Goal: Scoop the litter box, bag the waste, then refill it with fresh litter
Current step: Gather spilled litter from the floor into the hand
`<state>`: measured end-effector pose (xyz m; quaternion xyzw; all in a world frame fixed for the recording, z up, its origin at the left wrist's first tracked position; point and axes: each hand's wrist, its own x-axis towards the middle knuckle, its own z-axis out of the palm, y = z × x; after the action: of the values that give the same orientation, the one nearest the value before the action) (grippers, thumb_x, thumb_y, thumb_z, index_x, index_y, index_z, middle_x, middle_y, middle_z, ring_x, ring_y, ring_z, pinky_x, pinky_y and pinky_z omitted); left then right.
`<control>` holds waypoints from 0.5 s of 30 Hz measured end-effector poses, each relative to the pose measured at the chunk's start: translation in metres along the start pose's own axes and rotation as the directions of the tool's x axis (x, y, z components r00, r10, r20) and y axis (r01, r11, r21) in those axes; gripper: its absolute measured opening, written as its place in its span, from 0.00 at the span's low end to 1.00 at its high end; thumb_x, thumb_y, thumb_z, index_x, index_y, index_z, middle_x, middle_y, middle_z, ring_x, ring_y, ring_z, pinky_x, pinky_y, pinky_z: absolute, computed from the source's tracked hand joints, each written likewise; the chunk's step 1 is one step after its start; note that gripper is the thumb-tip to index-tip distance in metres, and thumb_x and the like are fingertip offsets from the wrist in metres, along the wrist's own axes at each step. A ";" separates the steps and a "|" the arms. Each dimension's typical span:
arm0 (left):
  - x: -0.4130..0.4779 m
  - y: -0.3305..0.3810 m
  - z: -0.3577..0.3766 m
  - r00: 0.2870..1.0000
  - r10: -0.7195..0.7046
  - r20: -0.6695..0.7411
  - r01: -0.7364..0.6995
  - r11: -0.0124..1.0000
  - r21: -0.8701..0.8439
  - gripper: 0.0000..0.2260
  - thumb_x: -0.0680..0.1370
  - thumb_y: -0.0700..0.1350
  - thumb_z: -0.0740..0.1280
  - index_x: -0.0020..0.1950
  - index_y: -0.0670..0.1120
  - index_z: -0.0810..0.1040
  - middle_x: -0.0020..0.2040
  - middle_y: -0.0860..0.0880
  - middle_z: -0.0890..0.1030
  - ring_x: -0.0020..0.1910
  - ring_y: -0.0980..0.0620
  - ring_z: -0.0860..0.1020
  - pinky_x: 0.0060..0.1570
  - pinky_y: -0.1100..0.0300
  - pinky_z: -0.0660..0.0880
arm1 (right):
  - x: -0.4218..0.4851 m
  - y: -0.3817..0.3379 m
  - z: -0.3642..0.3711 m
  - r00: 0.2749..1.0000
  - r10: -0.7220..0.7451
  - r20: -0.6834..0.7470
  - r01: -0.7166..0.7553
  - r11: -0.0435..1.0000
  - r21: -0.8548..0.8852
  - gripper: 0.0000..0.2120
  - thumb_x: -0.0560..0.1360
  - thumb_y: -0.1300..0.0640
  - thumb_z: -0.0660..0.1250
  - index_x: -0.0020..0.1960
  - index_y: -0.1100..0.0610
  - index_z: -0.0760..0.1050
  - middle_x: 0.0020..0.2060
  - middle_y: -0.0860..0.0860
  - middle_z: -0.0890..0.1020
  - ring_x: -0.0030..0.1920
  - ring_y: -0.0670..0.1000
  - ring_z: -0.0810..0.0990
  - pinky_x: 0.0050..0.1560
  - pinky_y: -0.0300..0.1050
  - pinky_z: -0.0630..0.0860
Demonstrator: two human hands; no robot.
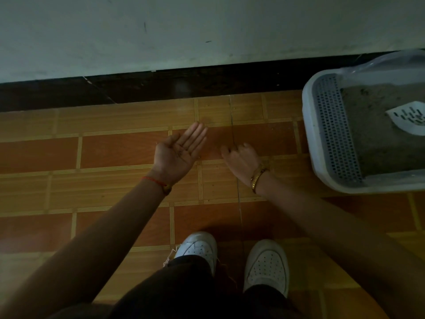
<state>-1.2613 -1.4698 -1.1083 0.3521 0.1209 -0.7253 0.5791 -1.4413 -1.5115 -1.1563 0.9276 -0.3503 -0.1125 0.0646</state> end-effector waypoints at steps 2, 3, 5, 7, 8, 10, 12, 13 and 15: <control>0.001 -0.001 0.000 1.000 -0.006 -0.007 0.006 1.000 -0.002 0.23 0.84 0.45 0.49 0.62 0.34 0.78 0.65 0.37 0.78 0.65 0.41 0.78 0.68 0.50 0.70 | 0.000 0.000 0.006 1.000 -0.022 0.003 0.022 0.999 0.028 0.14 0.74 0.57 0.67 0.58 0.58 0.76 0.33 0.49 0.83 0.32 0.48 0.81 0.37 0.42 0.74; 0.001 -0.001 -0.001 1.000 -0.010 -0.009 0.010 1.000 0.000 0.23 0.84 0.45 0.49 0.60 0.33 0.79 0.65 0.37 0.78 0.64 0.41 0.78 0.67 0.50 0.71 | 0.001 0.000 0.005 1.000 -0.025 -0.002 0.025 0.999 0.042 0.13 0.73 0.57 0.68 0.56 0.58 0.76 0.32 0.49 0.82 0.31 0.48 0.81 0.36 0.41 0.73; 0.002 -0.001 -0.001 1.000 -0.010 -0.014 0.010 1.000 0.015 0.23 0.84 0.45 0.49 0.60 0.33 0.80 0.65 0.38 0.78 0.65 0.41 0.77 0.67 0.50 0.71 | 0.004 0.000 0.002 0.998 0.017 -0.057 -0.011 0.996 0.089 0.10 0.69 0.56 0.73 0.49 0.57 0.78 0.25 0.48 0.79 0.25 0.48 0.78 0.30 0.38 0.71; 0.002 -0.002 -0.002 1.000 -0.010 -0.017 0.010 1.000 0.024 0.23 0.84 0.46 0.49 0.62 0.34 0.78 0.65 0.38 0.78 0.65 0.42 0.77 0.67 0.50 0.72 | 0.007 0.002 -0.004 0.977 0.091 -0.193 -0.047 0.974 0.223 0.09 0.66 0.56 0.75 0.43 0.57 0.78 0.21 0.48 0.76 0.20 0.49 0.75 0.26 0.36 0.68; 0.002 -0.003 -0.002 1.000 -0.014 -0.017 0.014 1.000 0.025 0.22 0.85 0.46 0.49 0.63 0.34 0.77 0.65 0.38 0.78 0.65 0.42 0.77 0.66 0.51 0.72 | 0.007 0.002 -0.011 0.951 0.125 -0.283 -0.036 0.953 0.301 0.07 0.68 0.56 0.74 0.42 0.57 0.77 0.21 0.48 0.75 0.20 0.49 0.75 0.25 0.37 0.67; 0.002 -0.004 -0.003 1.000 -0.027 -0.014 0.028 0.999 0.044 0.22 0.84 0.46 0.49 0.65 0.36 0.76 0.65 0.39 0.79 0.65 0.43 0.78 0.63 0.53 0.75 | 0.010 -0.003 -0.025 0.890 0.110 -0.442 0.081 0.917 0.390 0.06 0.75 0.56 0.65 0.44 0.58 0.77 0.24 0.49 0.76 0.23 0.49 0.75 0.26 0.38 0.69; 0.001 -0.006 -0.004 0.999 -0.049 -0.012 0.049 0.997 0.063 0.21 0.84 0.47 0.49 0.65 0.37 0.76 0.63 0.40 0.80 0.64 0.45 0.79 0.62 0.56 0.76 | 0.012 -0.009 -0.043 0.846 0.051 -0.530 0.183 0.906 0.381 0.08 0.76 0.55 0.64 0.46 0.60 0.78 0.28 0.50 0.78 0.26 0.48 0.76 0.27 0.38 0.70; 0.000 -0.007 -0.005 0.998 -0.059 -0.010 0.059 0.996 0.064 0.22 0.84 0.47 0.49 0.65 0.37 0.76 0.62 0.41 0.81 0.63 0.46 0.79 0.63 0.57 0.75 | 0.014 -0.011 -0.048 0.836 0.041 -0.547 0.207 0.900 0.383 0.08 0.74 0.55 0.67 0.47 0.60 0.78 0.29 0.50 0.79 0.26 0.48 0.76 0.28 0.38 0.70; 0.000 -0.009 -0.005 0.998 -0.065 -0.011 0.065 0.995 0.070 0.22 0.84 0.47 0.49 0.64 0.37 0.77 0.60 0.41 0.82 0.60 0.46 0.81 0.63 0.57 0.75 | 0.015 -0.010 -0.050 0.863 0.041 -0.503 0.215 0.872 0.440 0.10 0.75 0.53 0.68 0.49 0.59 0.77 0.29 0.50 0.78 0.26 0.47 0.75 0.26 0.37 0.70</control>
<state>-1.2673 -1.4638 -1.1140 0.3712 0.1091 -0.7461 0.5419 -1.4108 -1.5119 -1.1124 0.9264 -0.2948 0.2181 -0.0857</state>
